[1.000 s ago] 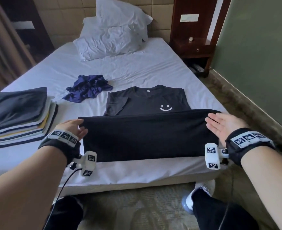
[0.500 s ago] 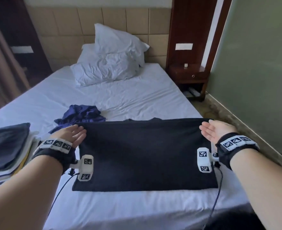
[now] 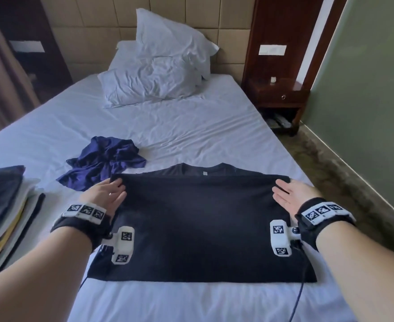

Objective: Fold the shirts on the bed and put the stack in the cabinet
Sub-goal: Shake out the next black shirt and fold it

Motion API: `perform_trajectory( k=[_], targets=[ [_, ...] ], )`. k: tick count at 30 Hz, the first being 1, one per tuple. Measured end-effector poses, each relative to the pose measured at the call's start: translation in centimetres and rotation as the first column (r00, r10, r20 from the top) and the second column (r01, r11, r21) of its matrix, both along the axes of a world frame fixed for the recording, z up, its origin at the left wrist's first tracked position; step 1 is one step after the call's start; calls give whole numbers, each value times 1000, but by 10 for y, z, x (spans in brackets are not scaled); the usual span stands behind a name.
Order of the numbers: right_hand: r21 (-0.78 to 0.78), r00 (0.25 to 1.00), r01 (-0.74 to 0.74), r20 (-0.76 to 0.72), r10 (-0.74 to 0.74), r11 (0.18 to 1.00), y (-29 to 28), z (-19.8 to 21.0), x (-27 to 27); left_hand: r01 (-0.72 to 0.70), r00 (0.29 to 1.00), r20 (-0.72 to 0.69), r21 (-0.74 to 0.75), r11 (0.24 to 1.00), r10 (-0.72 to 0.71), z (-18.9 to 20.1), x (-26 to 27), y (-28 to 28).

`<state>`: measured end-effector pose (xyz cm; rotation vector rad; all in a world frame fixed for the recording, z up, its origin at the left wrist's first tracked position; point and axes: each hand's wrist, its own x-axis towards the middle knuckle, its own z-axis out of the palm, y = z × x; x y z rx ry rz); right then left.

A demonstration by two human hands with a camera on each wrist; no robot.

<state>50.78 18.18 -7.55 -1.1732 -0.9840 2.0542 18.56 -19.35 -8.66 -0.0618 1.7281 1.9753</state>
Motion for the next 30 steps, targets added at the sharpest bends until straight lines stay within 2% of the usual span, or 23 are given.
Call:
perform_trajectory(
  k=[1,5,9,14,17,21,26,28,30],
  targets=[
    [10,999,23,41,-23,1000,1,-2,-5,0,1000,-3,10,1000,0,-6,-5,5],
    [-29,1000,22,16,-22,999,23,-16,-20,11,1000,12,30,999,-11,-22,-31,28],
    [0,999,15,36,-15,1000,45,-19,-47,27,999,43,79,996,-31,-20,-54,52],
    [18,991,0,131,-2,1000,70,-20,-81,-67,997,52,181,981,59,-39,-97,72],
    [64,980,-24,199,10,998,85,-29,-95,-52,998,34,168,984,47,-36,-104,91],
    [100,979,-16,204,-5,995,101,-30,-109,-37,999,41,162,986,30,-30,-114,106],
    [65,972,6,233,-21,998,107,-38,-127,-68,993,108,169,983,50,-54,-136,113],
    [121,965,-2,260,-29,993,103,-42,-130,-107,989,111,126,986,94,-56,-135,112],
    [297,930,-43,362,-71,954,94,-36,-131,-105,994,54,139,985,98,-51,-129,111]
  ],
)
